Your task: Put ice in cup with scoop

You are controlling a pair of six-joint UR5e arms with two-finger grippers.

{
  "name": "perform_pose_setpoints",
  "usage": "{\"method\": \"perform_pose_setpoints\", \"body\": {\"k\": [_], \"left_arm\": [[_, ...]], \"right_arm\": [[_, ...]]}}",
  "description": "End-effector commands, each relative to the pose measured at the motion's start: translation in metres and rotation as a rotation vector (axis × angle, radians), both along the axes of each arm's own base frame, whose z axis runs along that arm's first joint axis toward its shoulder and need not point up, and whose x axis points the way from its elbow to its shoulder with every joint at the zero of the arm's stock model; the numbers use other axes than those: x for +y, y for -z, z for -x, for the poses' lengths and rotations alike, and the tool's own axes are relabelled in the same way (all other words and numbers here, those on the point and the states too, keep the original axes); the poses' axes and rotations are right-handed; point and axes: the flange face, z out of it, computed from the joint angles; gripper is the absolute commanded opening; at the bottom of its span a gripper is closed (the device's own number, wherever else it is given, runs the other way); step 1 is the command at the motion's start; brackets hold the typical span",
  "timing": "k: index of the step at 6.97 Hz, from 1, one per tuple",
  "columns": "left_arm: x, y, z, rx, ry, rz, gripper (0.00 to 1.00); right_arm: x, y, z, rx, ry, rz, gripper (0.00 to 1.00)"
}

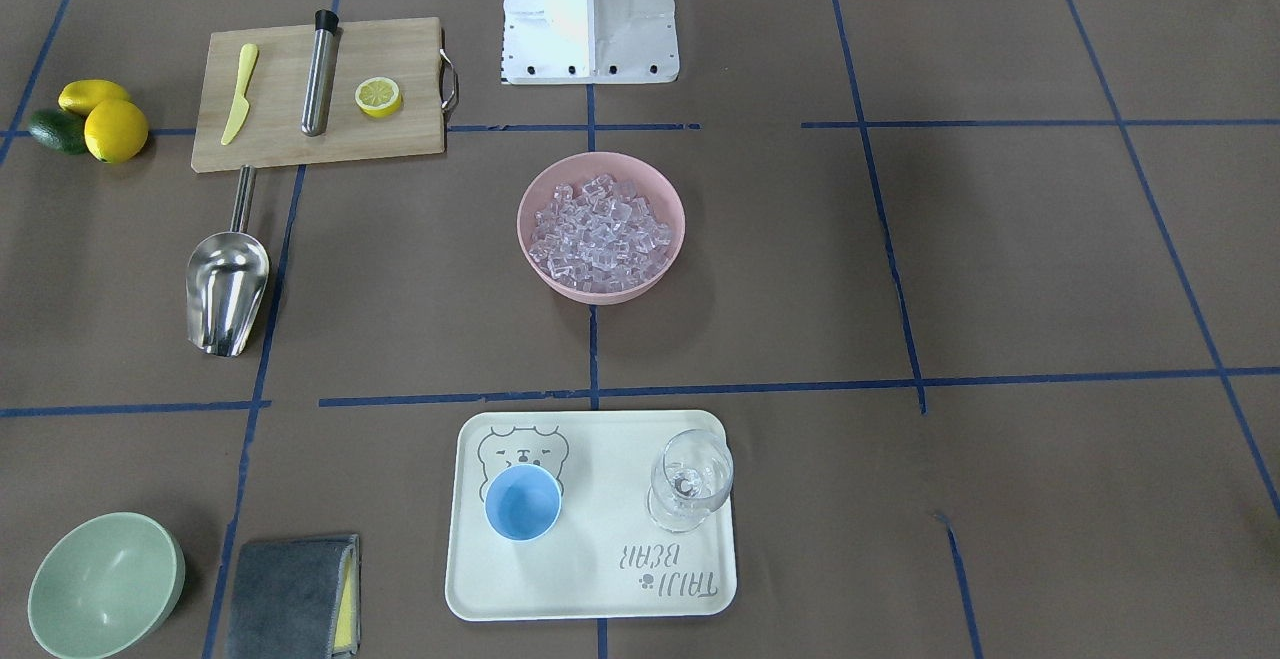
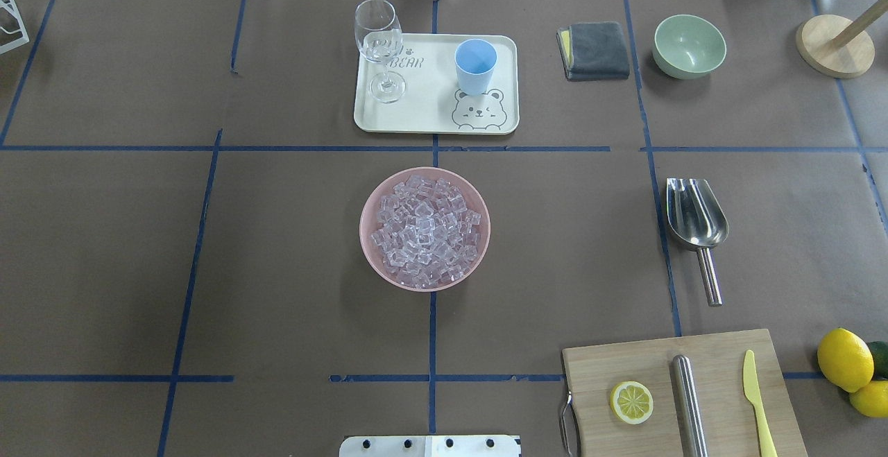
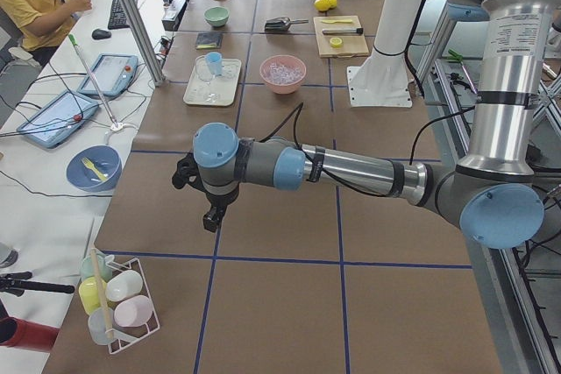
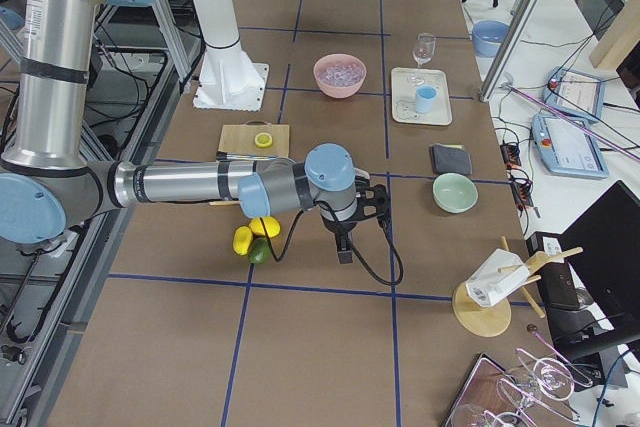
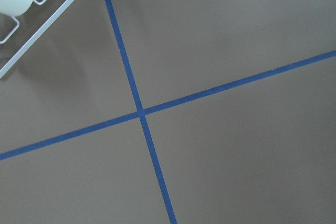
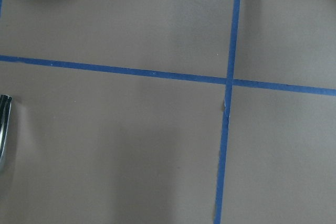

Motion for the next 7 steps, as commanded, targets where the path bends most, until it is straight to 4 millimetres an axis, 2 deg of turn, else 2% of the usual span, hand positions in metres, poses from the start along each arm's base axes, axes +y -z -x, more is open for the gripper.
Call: {"method": "perform_pose_setpoints", "body": {"k": [1, 2, 3, 4, 5, 6, 7], "left_arm": [[-0.022, 0.033, 0.0, 0.001, 0.0, -0.129, 1.0], [-0.025, 0.04, -0.002, 0.003, -0.005, -0.201, 1.0], [-0.027, 0.054, -0.003, 0.003, -0.007, -0.243, 1.0], [-0.036, 0.062, -0.003, 0.002, -0.007, -0.261, 1.0], [-0.038, 0.07, -0.026, 0.007, -0.049, -0.292, 1.0], [-0.038, 0.09, -0.048, 0.02, -0.082, -0.431, 1.0], [-0.035, 0.106, -0.11, 0.053, -0.159, -0.546, 1.0]], "right_arm": [[-0.029, 0.015, 0.022, 0.003, 0.02, -0.014, 1.0], [-0.03, 0.013, 0.023, 0.003, 0.02, -0.01, 1.0], [-0.031, 0.013, 0.023, 0.003, 0.02, -0.011, 1.0], [-0.026, 0.009, 0.024, 0.005, 0.032, -0.021, 1.0], [-0.023, 0.005, 0.023, -0.004, 0.026, -0.003, 1.0], [-0.027, 0.011, 0.024, -0.006, 0.023, -0.02, 1.0], [-0.031, 0.017, 0.024, -0.002, 0.023, -0.034, 1.0]]}}
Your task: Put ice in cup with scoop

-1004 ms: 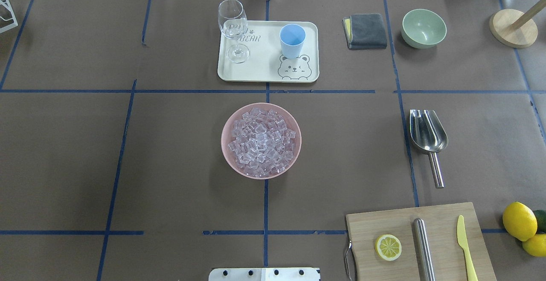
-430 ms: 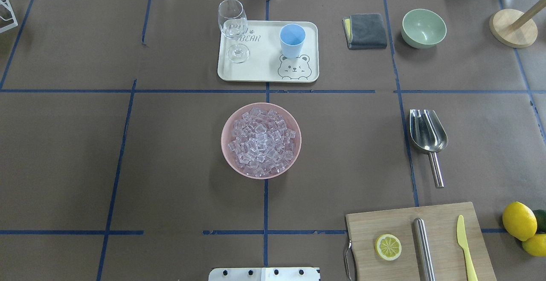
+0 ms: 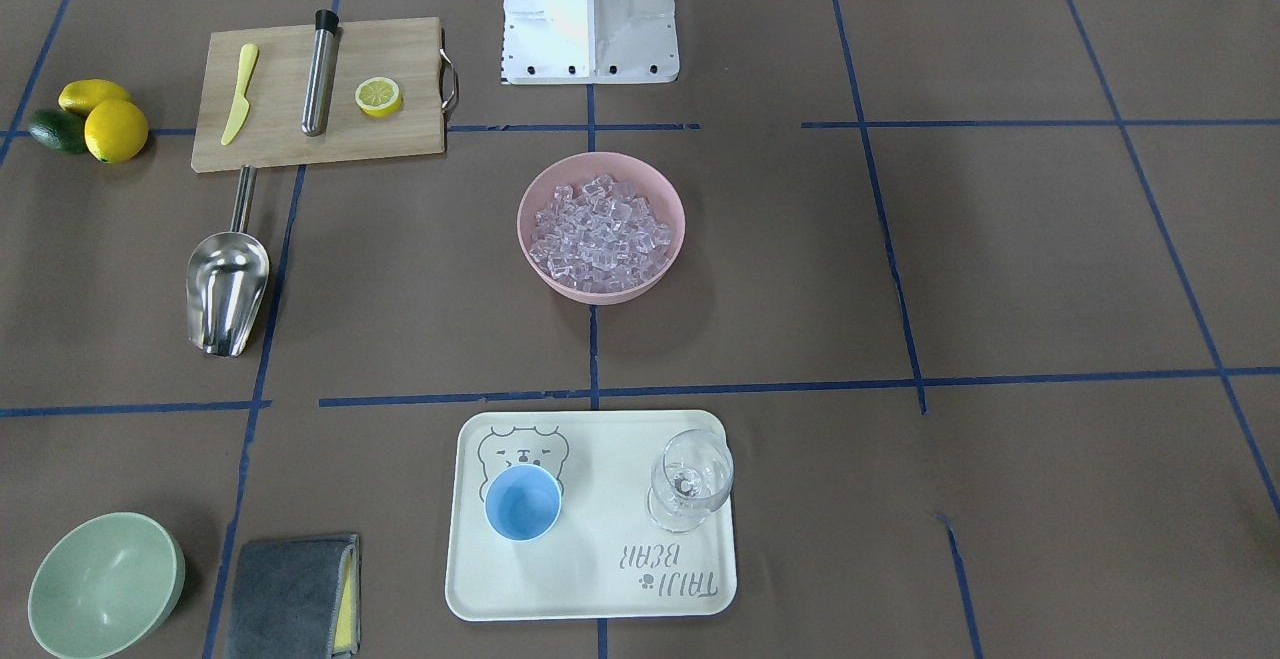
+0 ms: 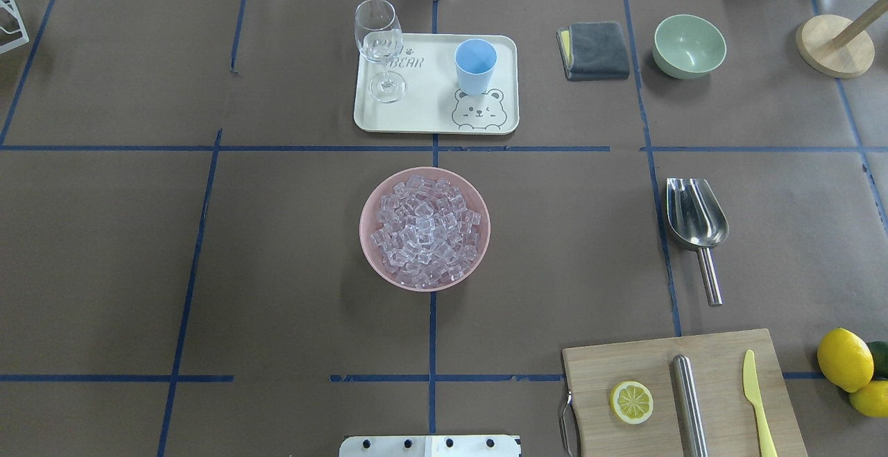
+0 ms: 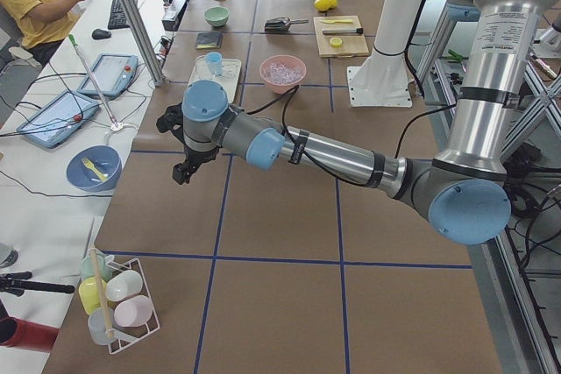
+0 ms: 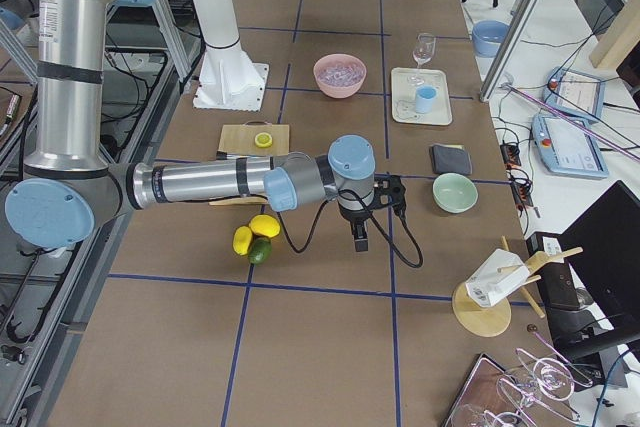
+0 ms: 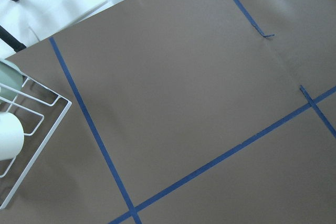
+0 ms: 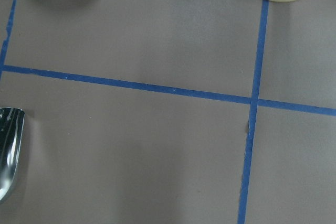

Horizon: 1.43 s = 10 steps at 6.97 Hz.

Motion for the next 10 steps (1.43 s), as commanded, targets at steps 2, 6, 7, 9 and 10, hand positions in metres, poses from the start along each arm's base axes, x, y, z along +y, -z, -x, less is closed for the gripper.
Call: {"method": "perform_pose_setpoints", "body": {"k": [2, 6, 7, 9, 10], "left_arm": [[0.004, 0.077, -0.158, 0.094, -0.24, -0.407, 1.0], [0.056, 0.096, -0.313, 0.158, -0.446, -0.552, 1.0], [0.066, 0.109, -0.351, 0.176, -0.474, -0.598, 1.0], [0.091, 0.112, -0.411, 0.207, -0.53, -0.644, 1.0], [0.097, 0.107, -0.429, 0.235, -0.55, -0.67, 1.0]], "right_arm": [[-0.005, 0.015, 0.008, -0.013, 0.016, -0.067, 1.0], [-0.001, 0.059, 0.077, -0.055, 0.04, -0.035, 1.0], [0.005, 0.071, 0.097, -0.053, 0.035, -0.014, 1.0], [0.016, 0.087, 0.135, -0.037, 0.012, 0.038, 1.0], [0.026, 0.105, 0.156, -0.042, -0.008, 0.064, 1.0]]}}
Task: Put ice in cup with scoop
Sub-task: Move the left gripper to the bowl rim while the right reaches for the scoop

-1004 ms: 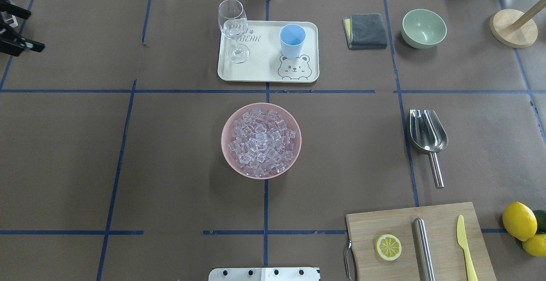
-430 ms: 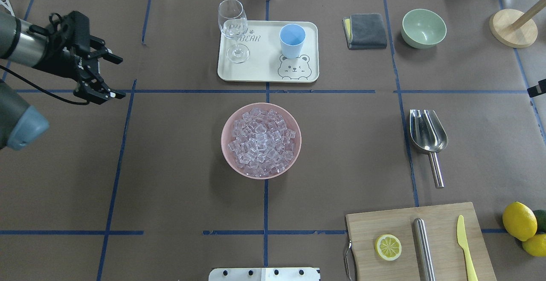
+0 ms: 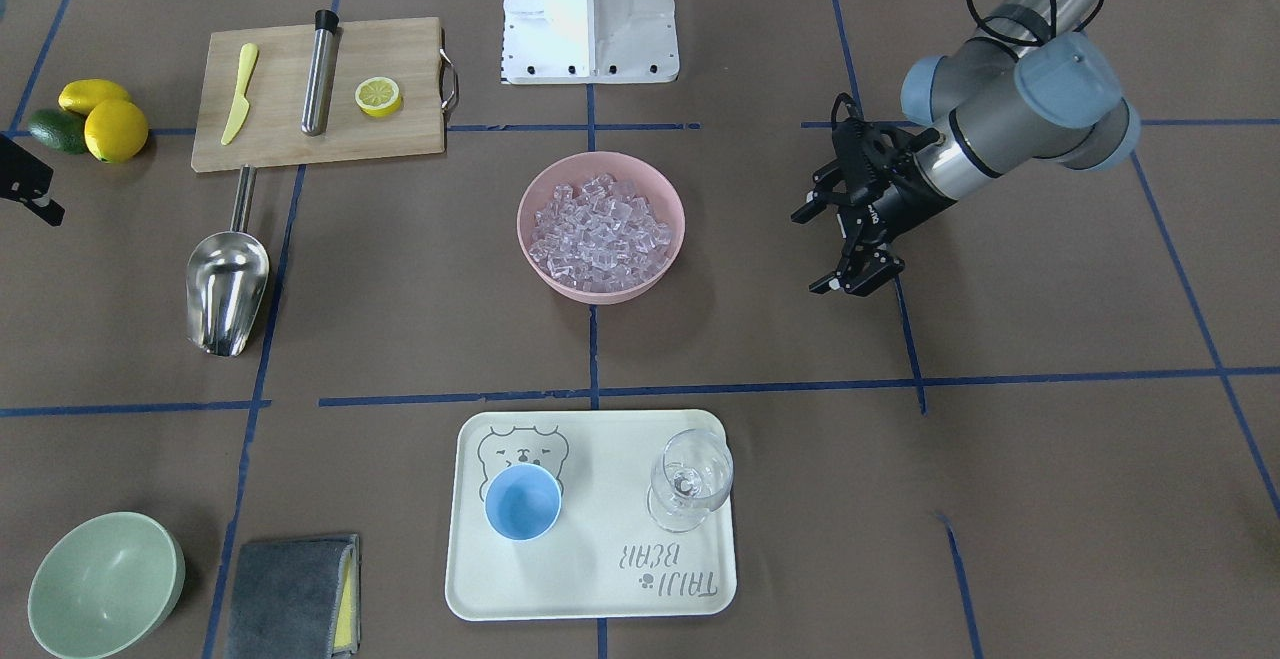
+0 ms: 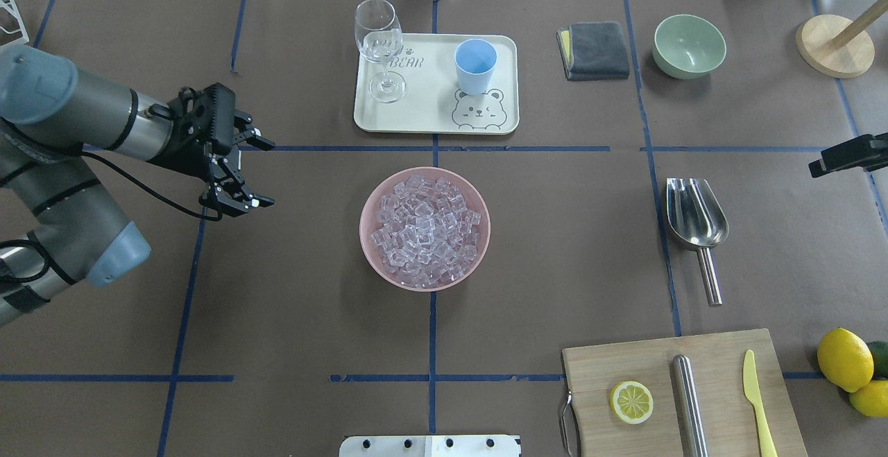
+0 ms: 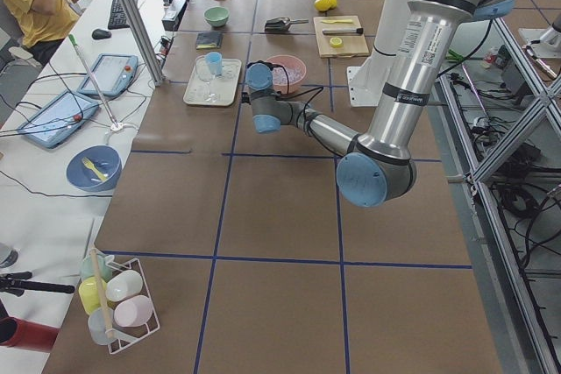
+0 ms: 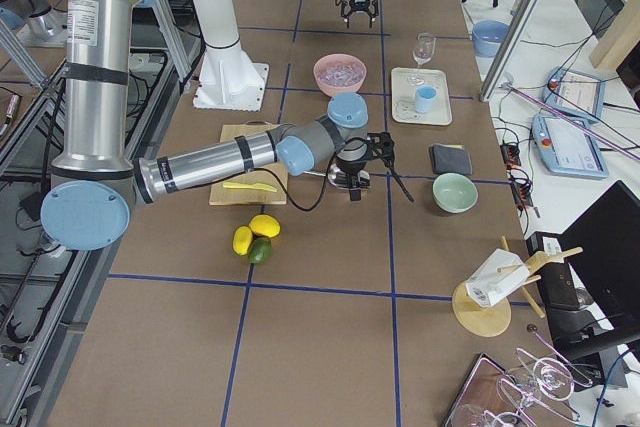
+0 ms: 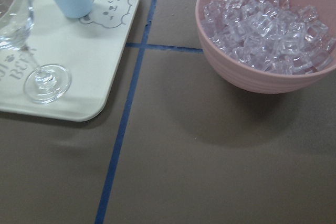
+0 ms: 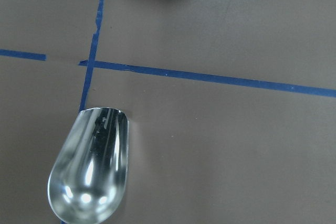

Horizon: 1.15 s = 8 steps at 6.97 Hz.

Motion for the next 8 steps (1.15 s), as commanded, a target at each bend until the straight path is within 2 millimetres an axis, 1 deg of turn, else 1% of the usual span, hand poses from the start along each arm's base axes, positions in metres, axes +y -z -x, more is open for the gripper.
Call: {"method": "perform_pose_setpoints", "body": {"k": [1, 2, 3, 4, 5, 6, 7, 8], "left_arm": [[0.018, -0.007, -0.041, 0.028, -0.051, -0.029, 1.0], [0.027, -0.004, -0.064, 0.024, -0.017, -0.015, 1.0], [0.037, -0.001, -0.09, 0.044, 0.005, -0.011, 1.0], [0.045, -0.002, -0.116, 0.061, -0.014, 0.001, 1.0], [0.049, 0.002, -0.127, 0.082, -0.004, 0.011, 1.0], [0.055, 0.004, -0.13, 0.101, -0.014, 0.0, 1.0], [0.057, 0.009, -0.131, 0.121, -0.018, -0.012, 1.0], [0.06, 0.009, -0.131, 0.143, -0.023, -0.025, 1.0]], "right_arm": [[0.021, 0.031, 0.044, -0.014, -0.026, 0.063, 1.0], [0.032, 0.039, 0.068, -0.002, -0.028, 0.08, 1.0], [0.04, 0.042, 0.086, 0.013, -0.045, 0.101, 1.0], [0.046, 0.044, 0.099, 0.022, -0.048, 0.111, 1.0], [0.05, 0.047, 0.104, 0.019, -0.05, 0.118, 1.0], [0.053, 0.05, 0.107, 0.014, -0.046, 0.121, 1.0], [0.054, 0.051, 0.108, 0.012, -0.047, 0.123, 1.0], [0.055, 0.051, 0.11, 0.013, -0.044, 0.126, 1.0]]}}
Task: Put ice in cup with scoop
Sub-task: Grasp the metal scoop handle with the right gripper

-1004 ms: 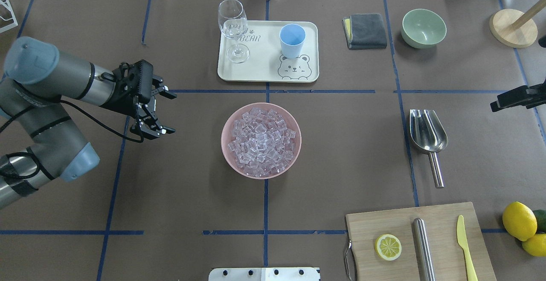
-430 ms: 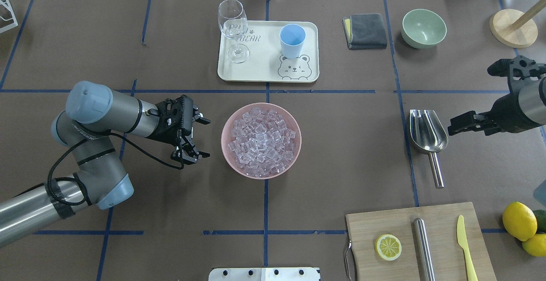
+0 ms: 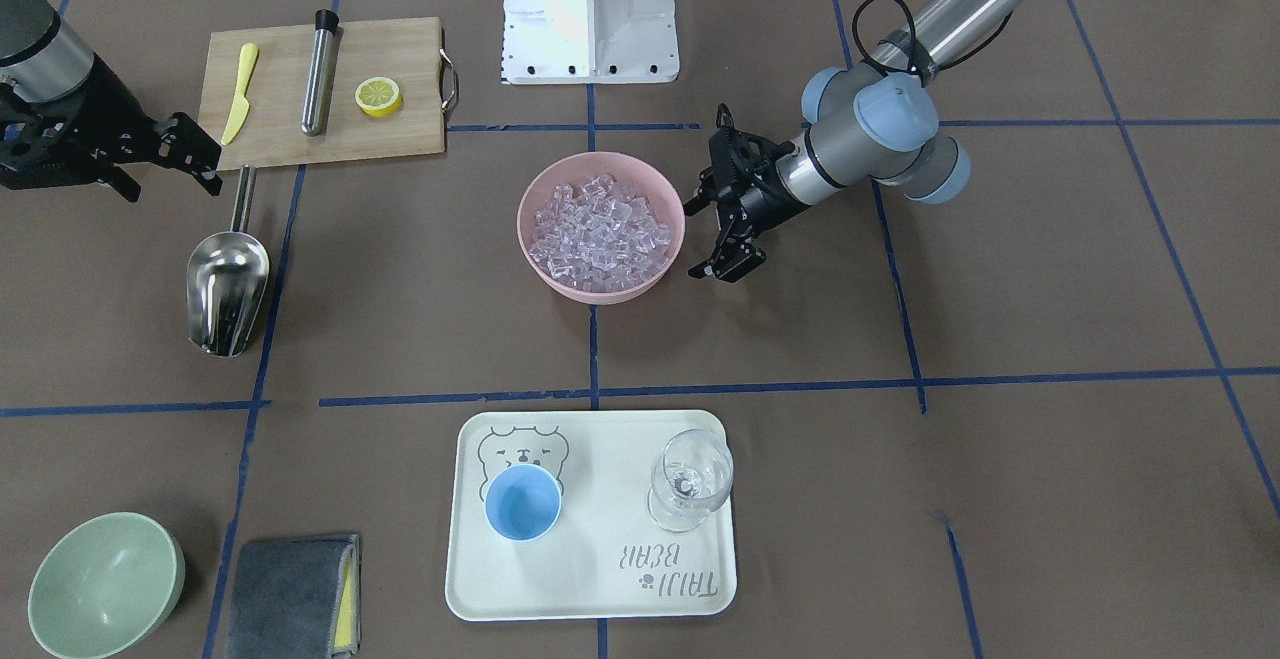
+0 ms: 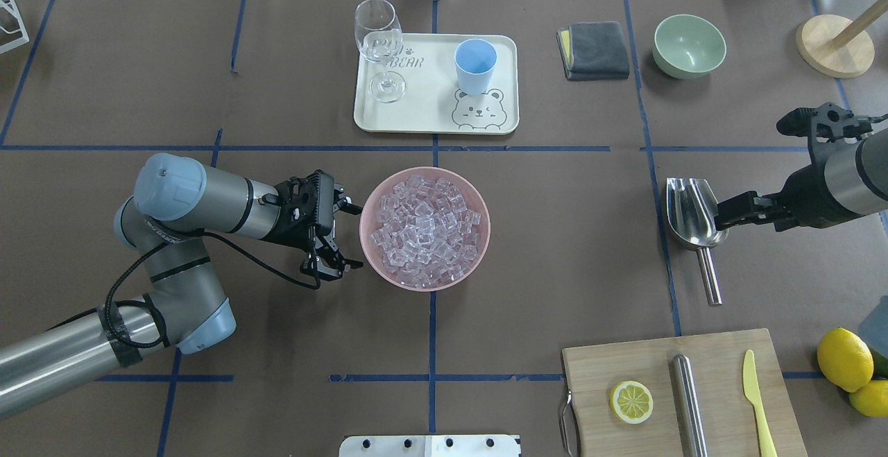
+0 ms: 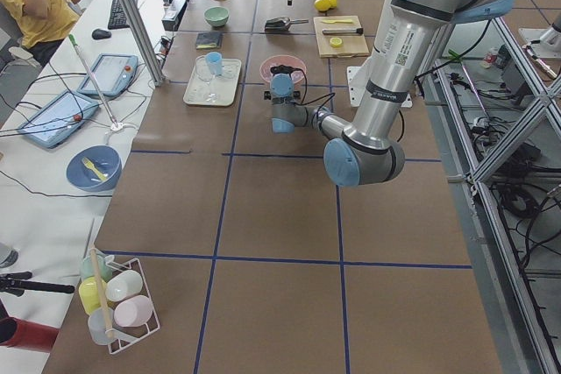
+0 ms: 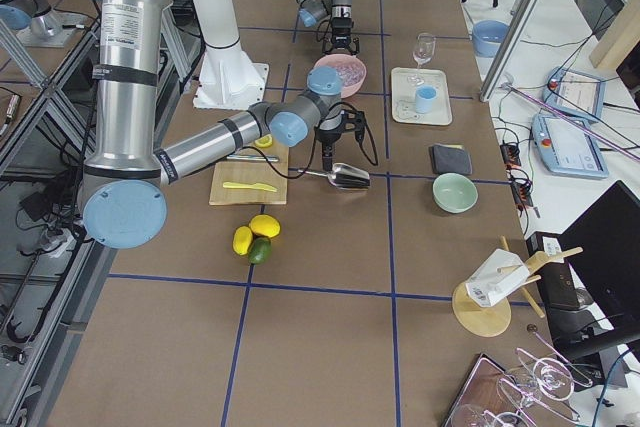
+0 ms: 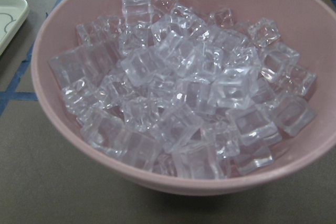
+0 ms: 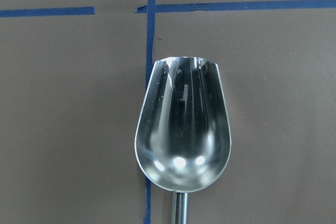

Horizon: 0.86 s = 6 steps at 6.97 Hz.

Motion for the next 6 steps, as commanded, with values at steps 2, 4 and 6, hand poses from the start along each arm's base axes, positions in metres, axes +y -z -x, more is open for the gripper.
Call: {"method": "perform_pose_setpoints", "body": {"k": [2, 4, 6], "left_arm": [[0.002, -0.006, -0.005, 0.059, -0.004, -0.035, 1.0], [0.002, -0.004, -0.006, 0.062, -0.003, -0.02, 1.0], [0.002, -0.003, -0.006, 0.064, -0.002, -0.01, 1.0]], "right_arm": [[0.003, 0.0, 0.005, 0.0, 0.009, 0.004, 1.0], [0.015, 0.002, 0.035, 0.031, -0.034, 0.032, 1.0], [0.04, 0.0, 0.078, 0.069, -0.102, 0.087, 1.0]]}}
